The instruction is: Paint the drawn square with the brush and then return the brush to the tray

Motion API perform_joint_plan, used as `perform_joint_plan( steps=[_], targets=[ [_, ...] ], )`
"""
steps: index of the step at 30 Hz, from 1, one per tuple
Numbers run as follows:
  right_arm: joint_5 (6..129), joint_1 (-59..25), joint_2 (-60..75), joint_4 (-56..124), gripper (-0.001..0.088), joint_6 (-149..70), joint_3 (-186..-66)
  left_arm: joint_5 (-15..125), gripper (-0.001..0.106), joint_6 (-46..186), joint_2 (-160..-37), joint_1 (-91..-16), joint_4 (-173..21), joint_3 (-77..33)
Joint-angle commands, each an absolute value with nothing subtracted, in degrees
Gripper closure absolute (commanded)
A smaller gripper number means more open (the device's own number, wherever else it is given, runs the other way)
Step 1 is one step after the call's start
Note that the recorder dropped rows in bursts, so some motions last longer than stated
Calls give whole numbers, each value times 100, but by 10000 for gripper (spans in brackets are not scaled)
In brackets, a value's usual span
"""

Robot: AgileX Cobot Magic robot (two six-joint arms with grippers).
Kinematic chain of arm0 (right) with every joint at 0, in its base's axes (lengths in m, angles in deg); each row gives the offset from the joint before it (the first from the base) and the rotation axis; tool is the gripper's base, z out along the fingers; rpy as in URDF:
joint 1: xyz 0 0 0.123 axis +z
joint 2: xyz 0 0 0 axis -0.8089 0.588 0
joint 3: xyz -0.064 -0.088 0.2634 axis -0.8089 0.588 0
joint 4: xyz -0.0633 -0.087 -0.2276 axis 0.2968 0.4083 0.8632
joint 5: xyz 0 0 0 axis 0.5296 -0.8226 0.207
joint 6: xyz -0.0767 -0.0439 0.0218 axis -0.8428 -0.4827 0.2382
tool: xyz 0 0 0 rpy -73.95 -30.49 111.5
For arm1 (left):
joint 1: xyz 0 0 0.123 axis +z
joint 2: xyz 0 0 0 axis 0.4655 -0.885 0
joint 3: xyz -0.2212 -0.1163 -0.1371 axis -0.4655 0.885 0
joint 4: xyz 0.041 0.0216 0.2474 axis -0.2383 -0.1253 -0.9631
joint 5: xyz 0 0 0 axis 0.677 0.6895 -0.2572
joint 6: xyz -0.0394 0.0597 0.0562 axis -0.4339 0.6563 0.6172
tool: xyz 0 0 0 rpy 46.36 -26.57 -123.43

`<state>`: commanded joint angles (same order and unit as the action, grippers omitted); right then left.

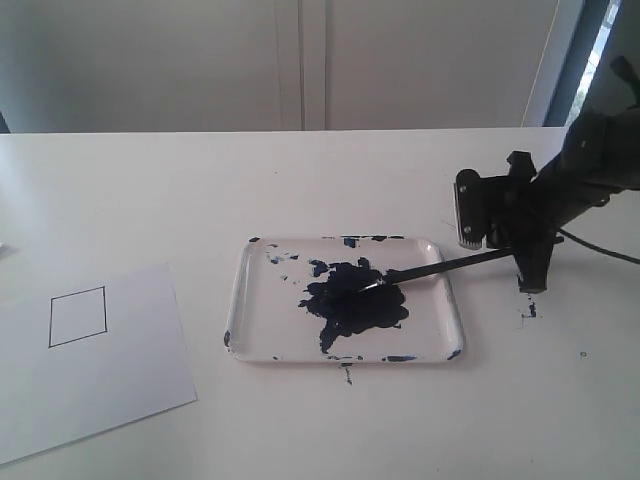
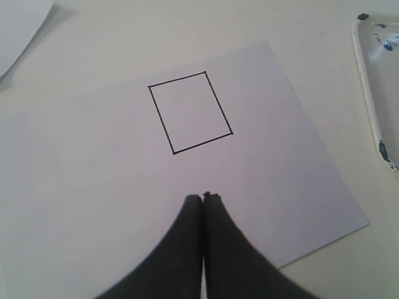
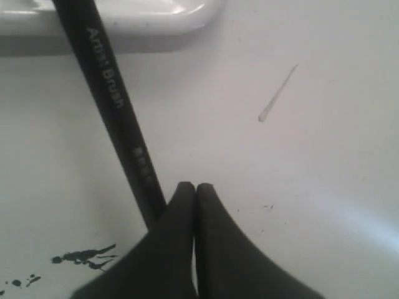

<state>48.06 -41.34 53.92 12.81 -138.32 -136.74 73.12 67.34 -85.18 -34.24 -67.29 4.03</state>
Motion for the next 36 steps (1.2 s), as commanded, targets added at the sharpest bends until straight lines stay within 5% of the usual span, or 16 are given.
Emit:
perform_joint_plan(
  steps=[17,27,30,36],
  targets=[
    [2229,-4134,5246,1367,868,-13326,-14041,7287,1053,6736,-8518,-3424,-6729,403],
    [1963,-4134,4804,622,867,-12173,-14029,7263,1053,6736,-8518,-3424,-6729,403],
    [1733,-4134,4804,835,787,-12138,-14029,7263,1053,6736,-8518,-3424,-6729,403],
    [1868,-4121,4804,930,487,-12150,-14017,7263,1053,6736,-8518,-3424,-6729,403]
  ],
)
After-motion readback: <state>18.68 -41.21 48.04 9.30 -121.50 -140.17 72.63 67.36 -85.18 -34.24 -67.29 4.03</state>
